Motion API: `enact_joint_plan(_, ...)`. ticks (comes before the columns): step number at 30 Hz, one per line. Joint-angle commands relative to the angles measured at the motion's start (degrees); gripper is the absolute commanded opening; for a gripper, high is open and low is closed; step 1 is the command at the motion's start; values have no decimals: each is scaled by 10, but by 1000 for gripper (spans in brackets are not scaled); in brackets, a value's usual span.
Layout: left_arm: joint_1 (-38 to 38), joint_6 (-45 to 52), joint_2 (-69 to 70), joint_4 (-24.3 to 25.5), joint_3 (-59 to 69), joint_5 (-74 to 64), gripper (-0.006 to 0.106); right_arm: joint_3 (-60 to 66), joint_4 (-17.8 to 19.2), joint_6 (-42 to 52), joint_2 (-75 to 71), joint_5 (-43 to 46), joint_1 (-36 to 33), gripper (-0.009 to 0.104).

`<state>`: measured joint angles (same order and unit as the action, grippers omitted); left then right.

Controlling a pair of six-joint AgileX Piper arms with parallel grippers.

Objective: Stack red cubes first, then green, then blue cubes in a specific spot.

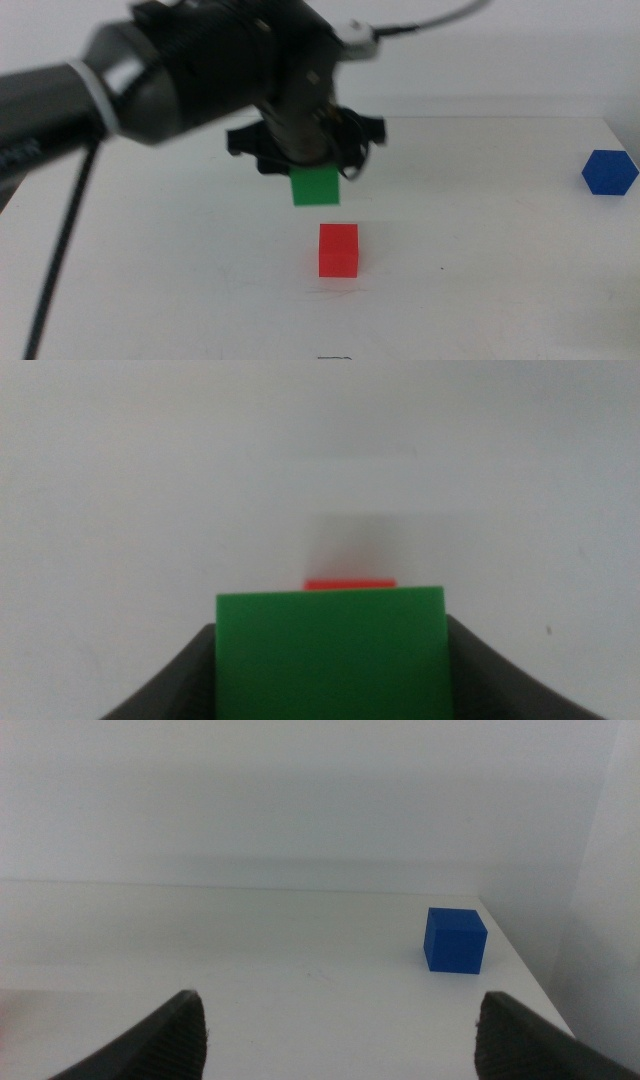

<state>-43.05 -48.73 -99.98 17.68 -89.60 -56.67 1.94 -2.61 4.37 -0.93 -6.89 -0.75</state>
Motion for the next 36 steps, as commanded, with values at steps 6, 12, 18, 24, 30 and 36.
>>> enact_joint_plan(6,-48,-41,14,45,13,30,-2,-13,5,5,-9,45,-1,94)
enact_joint_plan(12,-47,-61,-15,63,33,82,-2,-13,5,5,-9,45,-1,94)
enact_joint_plan(18,-47,-98,-43,98,33,94,-2,-13,5,5,-9,45,-1,94)
enact_joint_plan(24,-48,-104,-56,102,33,107,-2,-13,5,5,-9,45,-1,94)
enact_joint_plan(30,-48,-115,-69,102,36,110,-1,-13,5,5,-9,45,-1,94)
enact_joint_plan(36,-48,-115,-78,102,37,122,-1,-13,5,5,-9,45,-1,94)
